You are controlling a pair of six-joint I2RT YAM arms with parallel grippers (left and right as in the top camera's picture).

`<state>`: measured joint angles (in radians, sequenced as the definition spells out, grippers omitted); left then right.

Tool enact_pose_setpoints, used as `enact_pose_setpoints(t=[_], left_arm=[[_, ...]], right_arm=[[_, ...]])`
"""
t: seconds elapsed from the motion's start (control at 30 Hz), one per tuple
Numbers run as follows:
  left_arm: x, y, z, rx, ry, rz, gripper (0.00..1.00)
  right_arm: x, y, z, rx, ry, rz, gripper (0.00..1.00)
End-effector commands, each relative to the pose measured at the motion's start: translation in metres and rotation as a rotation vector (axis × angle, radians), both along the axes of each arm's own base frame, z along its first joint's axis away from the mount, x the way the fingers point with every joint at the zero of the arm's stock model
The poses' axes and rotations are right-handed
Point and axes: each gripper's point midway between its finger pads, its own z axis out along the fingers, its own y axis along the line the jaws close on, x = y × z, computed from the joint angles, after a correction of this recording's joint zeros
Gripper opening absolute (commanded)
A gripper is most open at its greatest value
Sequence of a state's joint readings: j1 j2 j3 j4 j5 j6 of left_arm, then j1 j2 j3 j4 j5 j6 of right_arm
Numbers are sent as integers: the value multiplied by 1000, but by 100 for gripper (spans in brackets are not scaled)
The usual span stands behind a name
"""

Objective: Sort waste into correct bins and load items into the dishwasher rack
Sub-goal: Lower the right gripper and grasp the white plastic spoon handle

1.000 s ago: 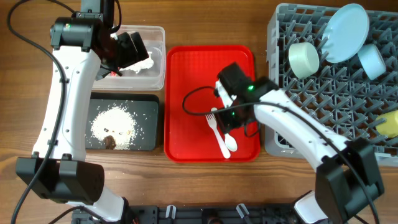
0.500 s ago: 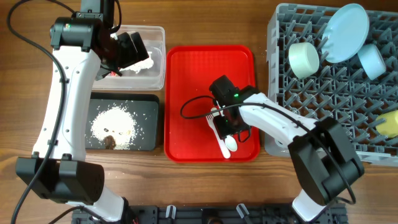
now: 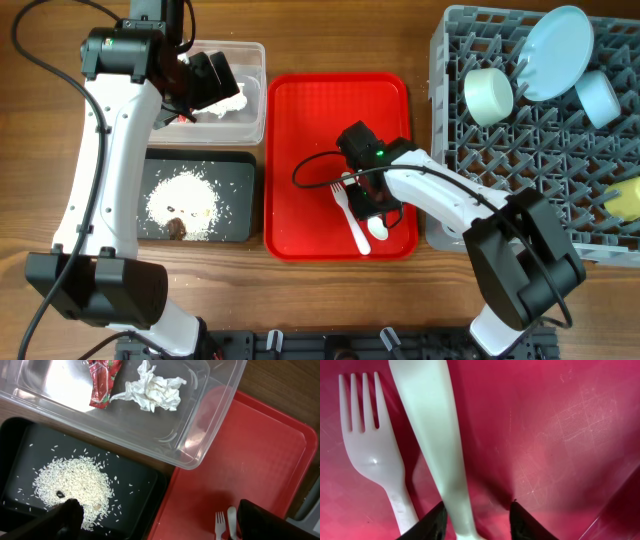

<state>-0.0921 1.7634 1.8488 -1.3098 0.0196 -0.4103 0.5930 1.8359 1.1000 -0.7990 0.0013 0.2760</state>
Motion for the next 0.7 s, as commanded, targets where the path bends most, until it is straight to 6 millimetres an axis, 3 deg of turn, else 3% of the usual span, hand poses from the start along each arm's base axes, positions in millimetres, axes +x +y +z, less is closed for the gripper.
enact_pose_setpoints(t=[0.0, 0.3, 0.4, 0.67], left_arm=[[0, 2, 2, 3, -5, 20, 100], [0, 2, 2, 3, -6, 20, 100], [0, 2, 2, 3, -5, 20, 100], [0, 2, 2, 3, -5, 20, 100]], right_arm=[[-9, -5, -10, -25, 41, -12, 39], [-17, -11, -22, -32, 51, -13, 38], [-14, -8, -22, -22, 36, -13, 24], [-13, -7, -22, -18, 31, -14, 11]])
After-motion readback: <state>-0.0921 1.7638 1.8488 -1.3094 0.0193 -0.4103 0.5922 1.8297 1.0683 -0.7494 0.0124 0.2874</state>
